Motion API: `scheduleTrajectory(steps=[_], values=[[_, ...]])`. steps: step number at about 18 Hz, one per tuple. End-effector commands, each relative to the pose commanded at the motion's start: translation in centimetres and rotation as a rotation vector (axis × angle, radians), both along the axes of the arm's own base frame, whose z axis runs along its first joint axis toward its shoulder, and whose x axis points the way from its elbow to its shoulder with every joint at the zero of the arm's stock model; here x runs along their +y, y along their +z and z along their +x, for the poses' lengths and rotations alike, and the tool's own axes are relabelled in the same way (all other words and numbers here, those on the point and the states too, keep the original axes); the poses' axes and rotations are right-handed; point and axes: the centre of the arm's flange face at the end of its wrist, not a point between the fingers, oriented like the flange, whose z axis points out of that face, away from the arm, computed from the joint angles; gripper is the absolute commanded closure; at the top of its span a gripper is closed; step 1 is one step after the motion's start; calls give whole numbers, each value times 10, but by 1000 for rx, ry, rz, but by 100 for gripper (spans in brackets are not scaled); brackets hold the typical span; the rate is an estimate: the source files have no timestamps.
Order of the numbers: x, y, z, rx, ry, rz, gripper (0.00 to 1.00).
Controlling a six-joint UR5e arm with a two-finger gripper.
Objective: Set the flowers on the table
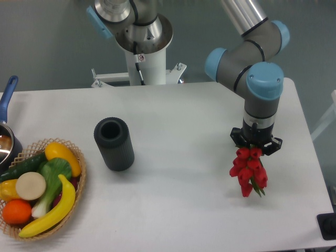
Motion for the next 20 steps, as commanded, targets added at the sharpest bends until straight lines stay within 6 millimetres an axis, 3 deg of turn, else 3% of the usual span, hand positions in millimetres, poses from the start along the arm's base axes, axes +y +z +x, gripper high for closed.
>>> scheduleTrajectory(steps=[8,11,20], values=[[-10,22,-1,54,5,15,0],[-28,35,-8,75,33,25,0],[-45,32,-13,76,20,7,0]])
